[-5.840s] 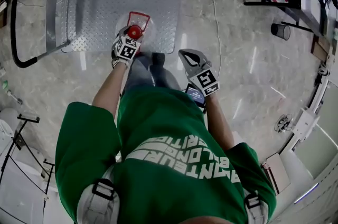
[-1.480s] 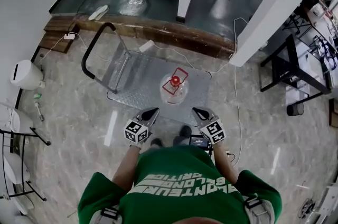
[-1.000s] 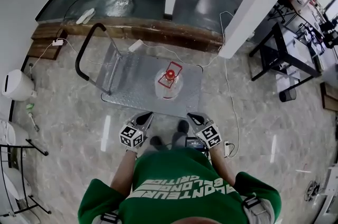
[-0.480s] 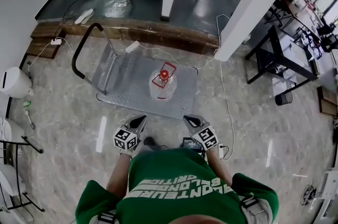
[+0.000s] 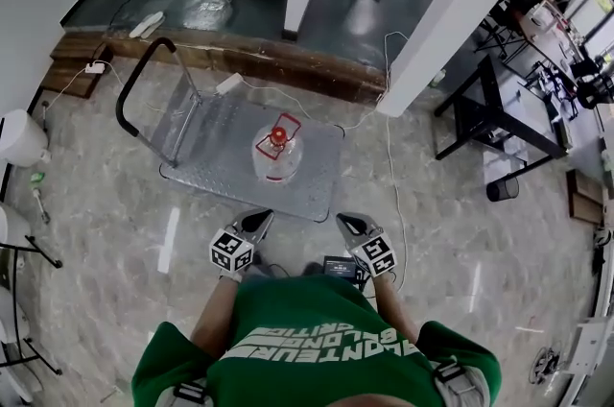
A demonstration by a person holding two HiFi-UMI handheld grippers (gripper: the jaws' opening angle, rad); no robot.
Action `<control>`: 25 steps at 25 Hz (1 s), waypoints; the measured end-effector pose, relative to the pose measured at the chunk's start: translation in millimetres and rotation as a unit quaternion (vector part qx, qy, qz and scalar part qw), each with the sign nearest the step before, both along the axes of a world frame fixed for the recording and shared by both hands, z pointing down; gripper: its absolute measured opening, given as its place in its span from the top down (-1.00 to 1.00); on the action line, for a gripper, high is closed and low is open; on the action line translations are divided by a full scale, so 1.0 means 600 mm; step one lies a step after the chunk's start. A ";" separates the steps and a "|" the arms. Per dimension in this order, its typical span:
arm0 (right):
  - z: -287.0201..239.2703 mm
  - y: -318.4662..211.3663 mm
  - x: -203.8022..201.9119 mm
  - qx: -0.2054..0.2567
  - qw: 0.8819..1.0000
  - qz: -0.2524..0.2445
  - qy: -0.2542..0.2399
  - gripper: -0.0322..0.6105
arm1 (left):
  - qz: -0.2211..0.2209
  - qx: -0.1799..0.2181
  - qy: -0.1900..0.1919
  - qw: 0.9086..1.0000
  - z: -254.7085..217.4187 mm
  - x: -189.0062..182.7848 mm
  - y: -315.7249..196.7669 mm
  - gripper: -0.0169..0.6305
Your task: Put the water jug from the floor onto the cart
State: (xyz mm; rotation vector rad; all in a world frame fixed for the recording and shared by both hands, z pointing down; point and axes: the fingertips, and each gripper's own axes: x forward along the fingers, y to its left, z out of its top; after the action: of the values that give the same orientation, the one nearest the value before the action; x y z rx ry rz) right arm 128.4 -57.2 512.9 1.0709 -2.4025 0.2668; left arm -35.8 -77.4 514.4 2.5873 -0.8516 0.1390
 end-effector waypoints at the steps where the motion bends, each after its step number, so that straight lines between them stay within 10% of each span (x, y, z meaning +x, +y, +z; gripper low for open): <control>1: -0.001 0.001 0.003 -0.001 1.000 0.002 0.002 0.92 | 0.001 0.001 0.000 1.000 0.000 0.002 0.000 0.91; 25: 0.023 -0.048 -0.217 0.008 1.000 0.006 0.030 0.92 | 0.053 0.019 -0.002 0.998 -0.006 -0.166 -0.078 0.91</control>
State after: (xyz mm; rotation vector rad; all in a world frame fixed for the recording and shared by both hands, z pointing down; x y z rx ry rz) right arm -1.6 -86.0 526.9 1.0859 -2.3496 0.2175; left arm -135.5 -124.1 510.8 2.6682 -0.7256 0.1600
